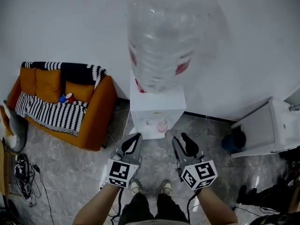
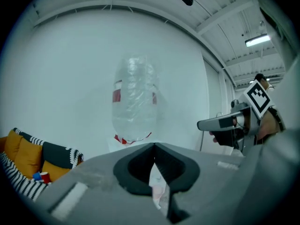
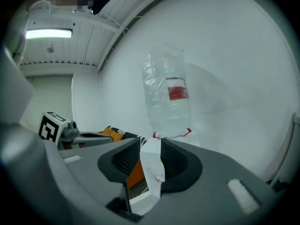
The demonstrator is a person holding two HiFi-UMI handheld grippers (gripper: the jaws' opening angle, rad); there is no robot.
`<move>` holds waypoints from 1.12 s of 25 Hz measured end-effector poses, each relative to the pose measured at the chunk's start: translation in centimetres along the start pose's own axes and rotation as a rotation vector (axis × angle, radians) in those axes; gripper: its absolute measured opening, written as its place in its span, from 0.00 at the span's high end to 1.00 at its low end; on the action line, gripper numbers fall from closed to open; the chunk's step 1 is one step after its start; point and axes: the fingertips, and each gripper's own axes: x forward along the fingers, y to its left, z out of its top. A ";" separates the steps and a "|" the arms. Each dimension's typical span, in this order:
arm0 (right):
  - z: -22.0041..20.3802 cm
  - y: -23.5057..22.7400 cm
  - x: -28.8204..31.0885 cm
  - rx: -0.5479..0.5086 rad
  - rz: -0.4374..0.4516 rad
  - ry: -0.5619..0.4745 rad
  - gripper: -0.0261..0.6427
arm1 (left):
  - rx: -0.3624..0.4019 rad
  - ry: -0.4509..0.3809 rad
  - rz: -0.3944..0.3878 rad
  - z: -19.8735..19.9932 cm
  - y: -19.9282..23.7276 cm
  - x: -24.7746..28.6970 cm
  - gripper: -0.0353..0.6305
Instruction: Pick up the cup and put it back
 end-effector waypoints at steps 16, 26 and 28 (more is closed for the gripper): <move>13.1 7.7 -8.2 -0.118 0.169 -0.101 0.90 | 0.147 -0.122 0.015 13.1 -3.7 -8.8 0.94; 15.3 10.5 -12.2 -0.192 0.217 -0.117 0.96 | 0.112 -0.172 0.041 17.1 -6.8 -13.7 0.94; 15.2 10.7 -12.8 -0.193 0.224 -0.115 0.96 | 0.108 -0.173 0.047 17.4 -7.2 -14.4 0.94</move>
